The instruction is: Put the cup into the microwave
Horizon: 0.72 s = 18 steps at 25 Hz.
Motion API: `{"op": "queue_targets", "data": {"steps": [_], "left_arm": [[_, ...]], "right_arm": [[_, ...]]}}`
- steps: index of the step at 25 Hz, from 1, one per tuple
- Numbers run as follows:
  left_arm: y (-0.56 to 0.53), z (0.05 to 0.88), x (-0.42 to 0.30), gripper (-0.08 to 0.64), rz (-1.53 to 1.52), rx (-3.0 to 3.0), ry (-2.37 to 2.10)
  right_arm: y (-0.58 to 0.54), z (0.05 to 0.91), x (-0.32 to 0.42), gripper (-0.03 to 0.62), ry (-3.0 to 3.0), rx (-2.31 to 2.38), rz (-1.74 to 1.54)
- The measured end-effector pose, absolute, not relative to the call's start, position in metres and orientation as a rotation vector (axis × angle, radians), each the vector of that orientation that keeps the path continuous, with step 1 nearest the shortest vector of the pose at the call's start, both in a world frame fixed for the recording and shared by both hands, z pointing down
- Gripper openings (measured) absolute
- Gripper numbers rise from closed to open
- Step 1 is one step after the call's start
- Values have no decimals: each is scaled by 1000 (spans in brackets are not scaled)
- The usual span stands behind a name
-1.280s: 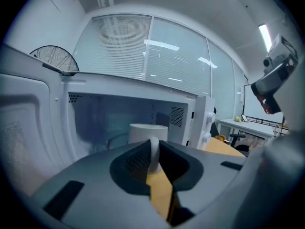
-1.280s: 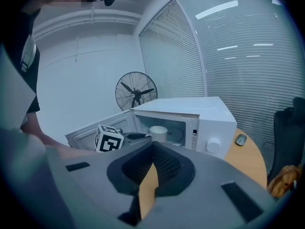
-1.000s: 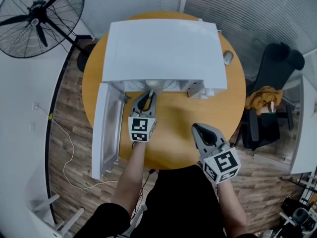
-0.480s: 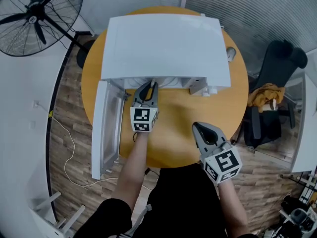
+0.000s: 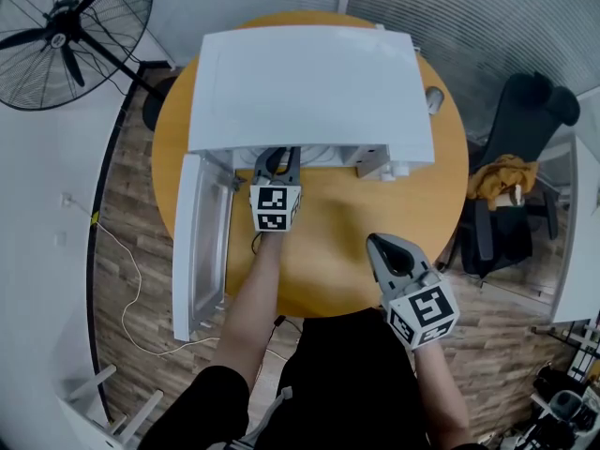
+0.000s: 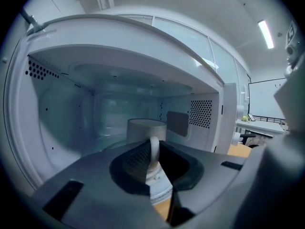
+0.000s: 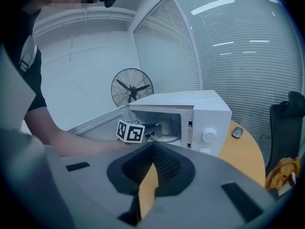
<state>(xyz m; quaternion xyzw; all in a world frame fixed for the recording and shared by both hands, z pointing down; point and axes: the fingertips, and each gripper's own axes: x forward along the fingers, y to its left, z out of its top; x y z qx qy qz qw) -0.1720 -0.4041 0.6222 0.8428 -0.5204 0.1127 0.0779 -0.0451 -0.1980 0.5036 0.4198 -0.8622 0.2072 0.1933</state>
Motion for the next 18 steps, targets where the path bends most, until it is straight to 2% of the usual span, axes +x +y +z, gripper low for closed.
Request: {"op": "queue_targets", "data": {"steps": [18], "left_arm": [[-411, 626, -173, 46, 306, 2458, -1570]], "right_arm": [[-181, 515, -28, 11, -2364, 1225, 624]]}}
